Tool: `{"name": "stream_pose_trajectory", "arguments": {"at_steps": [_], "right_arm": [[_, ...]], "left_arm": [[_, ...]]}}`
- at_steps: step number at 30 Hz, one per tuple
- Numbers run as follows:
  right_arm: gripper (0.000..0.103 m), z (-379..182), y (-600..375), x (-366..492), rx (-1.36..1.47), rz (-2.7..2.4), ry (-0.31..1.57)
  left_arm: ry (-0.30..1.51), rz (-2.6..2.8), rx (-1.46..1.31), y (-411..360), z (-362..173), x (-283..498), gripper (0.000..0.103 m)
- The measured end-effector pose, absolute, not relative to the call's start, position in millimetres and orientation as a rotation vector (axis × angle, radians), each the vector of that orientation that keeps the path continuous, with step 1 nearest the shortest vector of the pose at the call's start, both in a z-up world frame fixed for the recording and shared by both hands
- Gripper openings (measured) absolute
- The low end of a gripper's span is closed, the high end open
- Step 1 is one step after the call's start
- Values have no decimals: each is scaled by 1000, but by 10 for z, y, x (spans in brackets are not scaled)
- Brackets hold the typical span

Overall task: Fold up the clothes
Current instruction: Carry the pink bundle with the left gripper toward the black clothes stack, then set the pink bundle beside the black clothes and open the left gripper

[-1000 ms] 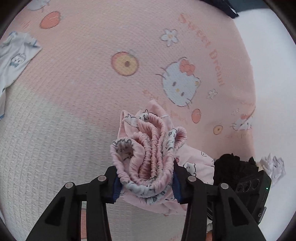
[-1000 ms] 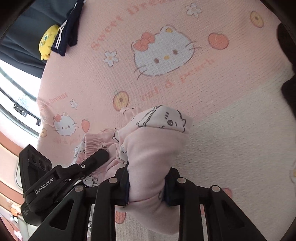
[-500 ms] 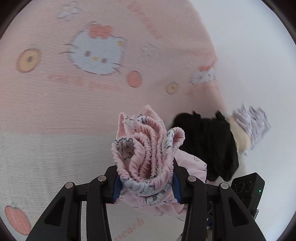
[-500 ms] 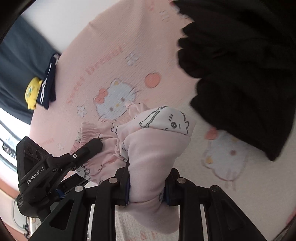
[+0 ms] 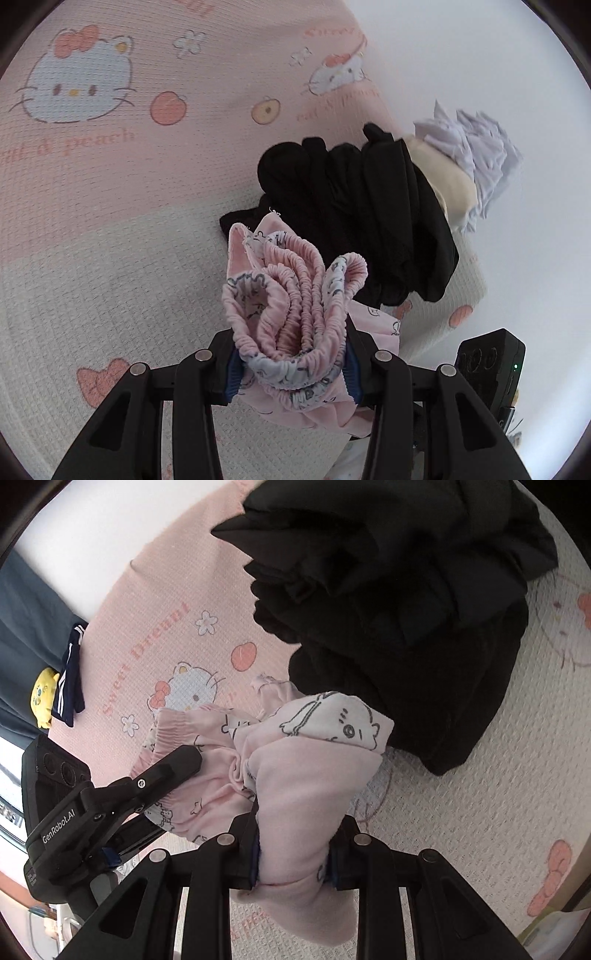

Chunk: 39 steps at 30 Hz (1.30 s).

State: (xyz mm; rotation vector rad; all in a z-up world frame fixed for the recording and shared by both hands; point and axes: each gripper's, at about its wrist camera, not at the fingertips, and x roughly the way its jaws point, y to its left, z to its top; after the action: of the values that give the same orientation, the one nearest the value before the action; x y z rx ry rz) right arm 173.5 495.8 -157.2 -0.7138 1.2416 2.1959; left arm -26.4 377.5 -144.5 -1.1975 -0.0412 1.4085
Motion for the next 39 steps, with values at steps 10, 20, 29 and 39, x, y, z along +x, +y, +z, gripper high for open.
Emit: {"name": "stream_pose_trajectory", "arguments": {"at_steps": [10,20,29,39], "right_arm": [[28,-1899,5143,1647,-817,2119,1237],[35,-2101,5221,1695,-804,2064,1235],[63,-1811,5109,1598,-906,2022,920],[63,-1622,5160,1787,-816,1982,855]], "left_arm": [[19,1403,-1313,3974,-1839,-396,40],[158,1452,-1327,4175,-2090,-382,42],[285,1545,-1327,4238,-1973,-357,63],[289,1643,-1266,3933,-1583,-305,63]]}}
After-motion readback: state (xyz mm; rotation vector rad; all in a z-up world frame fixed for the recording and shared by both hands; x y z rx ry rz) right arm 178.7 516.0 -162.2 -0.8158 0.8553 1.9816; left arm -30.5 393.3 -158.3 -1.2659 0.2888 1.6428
